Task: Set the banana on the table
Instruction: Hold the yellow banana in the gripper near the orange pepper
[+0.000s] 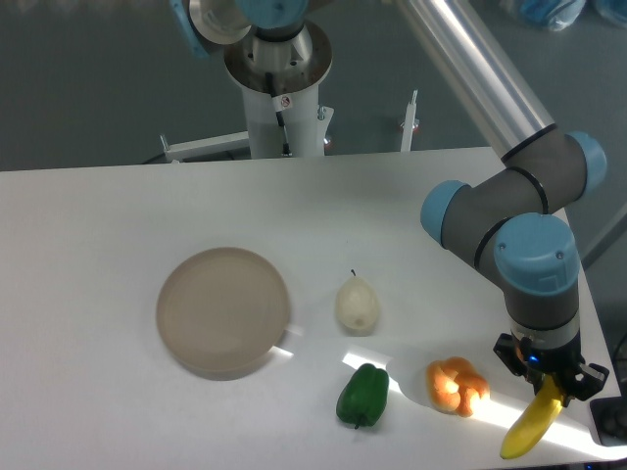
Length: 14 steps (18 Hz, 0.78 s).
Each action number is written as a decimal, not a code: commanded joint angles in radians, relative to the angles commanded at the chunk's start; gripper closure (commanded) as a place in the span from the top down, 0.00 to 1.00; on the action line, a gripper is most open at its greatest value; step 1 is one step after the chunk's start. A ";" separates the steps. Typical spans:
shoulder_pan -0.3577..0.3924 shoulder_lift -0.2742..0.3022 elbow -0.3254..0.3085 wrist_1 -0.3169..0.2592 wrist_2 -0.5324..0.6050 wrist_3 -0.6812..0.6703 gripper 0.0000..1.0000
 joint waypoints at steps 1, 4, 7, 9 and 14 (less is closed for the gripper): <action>0.000 0.000 0.000 0.000 -0.002 0.000 0.26; 0.000 0.000 -0.002 0.005 -0.002 0.000 0.26; 0.000 0.008 -0.017 0.006 -0.002 -0.002 0.26; -0.002 0.012 -0.018 0.005 -0.003 -0.002 0.26; 0.000 0.049 -0.040 -0.006 -0.023 -0.002 0.26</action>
